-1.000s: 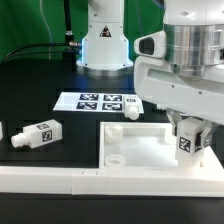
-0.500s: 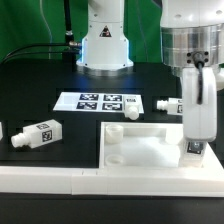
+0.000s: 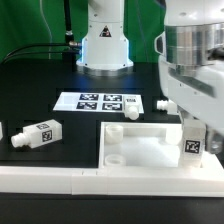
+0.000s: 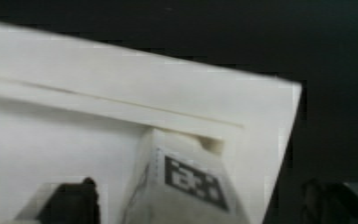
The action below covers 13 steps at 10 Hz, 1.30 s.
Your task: Assemble one leg
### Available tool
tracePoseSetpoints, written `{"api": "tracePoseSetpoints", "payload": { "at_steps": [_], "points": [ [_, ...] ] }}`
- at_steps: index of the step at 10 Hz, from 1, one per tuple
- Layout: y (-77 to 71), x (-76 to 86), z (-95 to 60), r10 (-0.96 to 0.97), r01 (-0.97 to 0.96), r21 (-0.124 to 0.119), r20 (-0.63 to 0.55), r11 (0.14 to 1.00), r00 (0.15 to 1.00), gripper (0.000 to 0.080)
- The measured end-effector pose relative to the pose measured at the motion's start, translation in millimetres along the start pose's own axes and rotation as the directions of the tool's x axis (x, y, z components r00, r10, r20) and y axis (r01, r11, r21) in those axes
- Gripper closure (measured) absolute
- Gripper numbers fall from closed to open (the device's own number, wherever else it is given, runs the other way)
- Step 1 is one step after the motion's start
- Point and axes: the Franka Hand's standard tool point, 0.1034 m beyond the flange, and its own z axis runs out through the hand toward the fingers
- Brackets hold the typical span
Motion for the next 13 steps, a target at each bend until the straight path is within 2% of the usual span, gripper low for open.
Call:
{"api": "tracePoseSetpoints", "payload": {
  "at_steps": [3,4,6,7,9,11,13],
  "points": [
    [1.0,4.1,0.6,-0.198,0.198,-0.006,-0.009,0.98,0.98,0.0156],
    [1.8,6.6,0.5,-0.313,0.313,-0.011,-0.015,0.95,0.949,0.015],
    [2.8,18.7,-0.3,-0.632,0.631,-0.029,-0.032,0.775,0.774,0.015],
    [2.1,19.1,0.3,-0.654,0.653,-0.03,-0.037,0.757,0.756,0.015],
    [2.2,19.7,0.2,-0.617,0.617,-0.031,-0.04,0.787,0.786,0.0173],
    [3.5,20.2,0.7,-0.537,0.537,-0.029,-0.04,0.843,0.842,0.0512],
    [5.1,21.8,1.4,-0.415,0.415,-0.027,-0.042,0.91,0.909,0.051]
  ]
}}
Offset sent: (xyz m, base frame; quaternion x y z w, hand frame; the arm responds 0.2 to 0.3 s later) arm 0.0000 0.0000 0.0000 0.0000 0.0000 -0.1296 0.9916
